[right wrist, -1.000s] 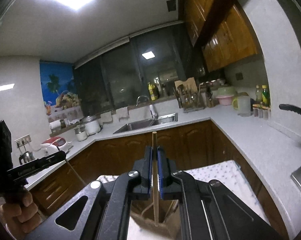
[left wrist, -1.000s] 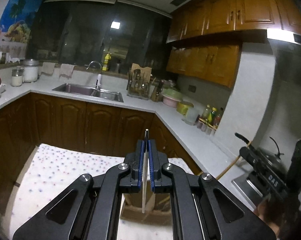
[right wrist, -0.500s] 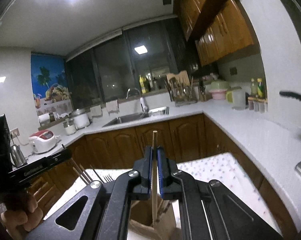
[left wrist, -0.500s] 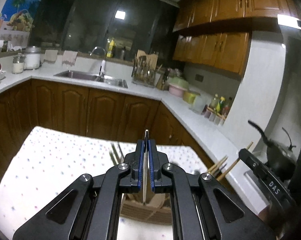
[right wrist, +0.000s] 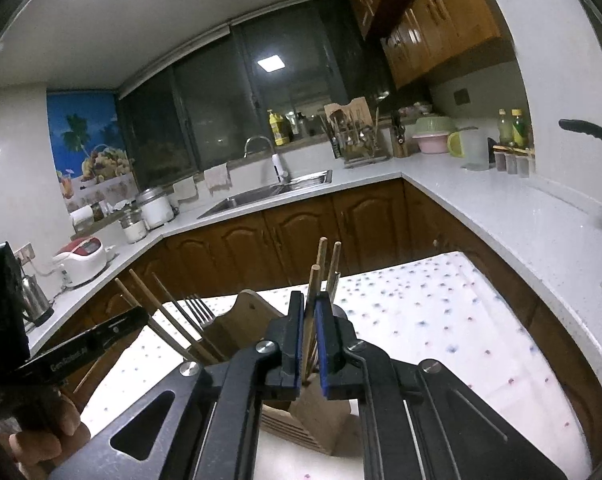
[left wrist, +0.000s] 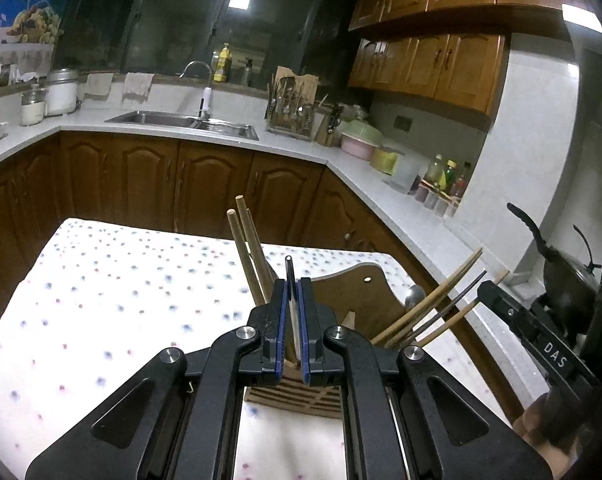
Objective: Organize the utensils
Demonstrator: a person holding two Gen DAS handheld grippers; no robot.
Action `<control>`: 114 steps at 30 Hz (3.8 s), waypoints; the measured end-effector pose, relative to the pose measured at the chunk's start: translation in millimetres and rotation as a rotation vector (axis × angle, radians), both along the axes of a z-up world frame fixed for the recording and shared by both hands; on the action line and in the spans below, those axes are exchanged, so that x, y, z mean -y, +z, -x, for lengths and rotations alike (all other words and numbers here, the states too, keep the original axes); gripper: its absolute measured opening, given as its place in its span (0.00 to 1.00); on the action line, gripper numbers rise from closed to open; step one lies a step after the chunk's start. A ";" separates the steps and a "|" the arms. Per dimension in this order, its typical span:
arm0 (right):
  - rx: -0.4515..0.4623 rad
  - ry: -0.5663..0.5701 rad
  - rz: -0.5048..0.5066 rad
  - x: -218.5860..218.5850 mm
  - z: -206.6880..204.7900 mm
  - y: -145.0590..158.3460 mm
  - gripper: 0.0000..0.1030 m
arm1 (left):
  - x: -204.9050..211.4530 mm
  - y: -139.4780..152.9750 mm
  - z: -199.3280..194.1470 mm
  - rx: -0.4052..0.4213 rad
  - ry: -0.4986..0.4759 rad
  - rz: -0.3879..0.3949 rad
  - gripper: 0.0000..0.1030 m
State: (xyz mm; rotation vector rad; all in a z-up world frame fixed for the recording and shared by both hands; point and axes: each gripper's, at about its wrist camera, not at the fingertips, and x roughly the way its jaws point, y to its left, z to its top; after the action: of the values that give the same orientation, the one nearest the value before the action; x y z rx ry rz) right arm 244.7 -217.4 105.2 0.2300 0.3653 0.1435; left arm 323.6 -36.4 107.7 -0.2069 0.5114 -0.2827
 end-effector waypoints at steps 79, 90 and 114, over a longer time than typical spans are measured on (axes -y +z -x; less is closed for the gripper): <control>0.189 -0.019 0.178 -44.4 260.5 -79.7 1.00 | -61.5 -88.7 282.1 0.111 0.287 -0.144 1.00; 0.158 -0.030 0.171 -44.2 277.6 -100.4 1.00 | -62.1 -102.8 302.2 0.123 0.319 -0.153 1.00; 0.192 -0.076 0.138 -24.8 299.3 -101.8 1.00 | -36.2 -100.5 320.9 0.196 0.298 -0.262 1.00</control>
State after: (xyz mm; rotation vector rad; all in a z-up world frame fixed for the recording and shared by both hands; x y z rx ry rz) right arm -54.6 -192.7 3.4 0.0927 0.1745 0.0648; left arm 2.7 -0.2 7.2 0.0018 0.3129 0.0560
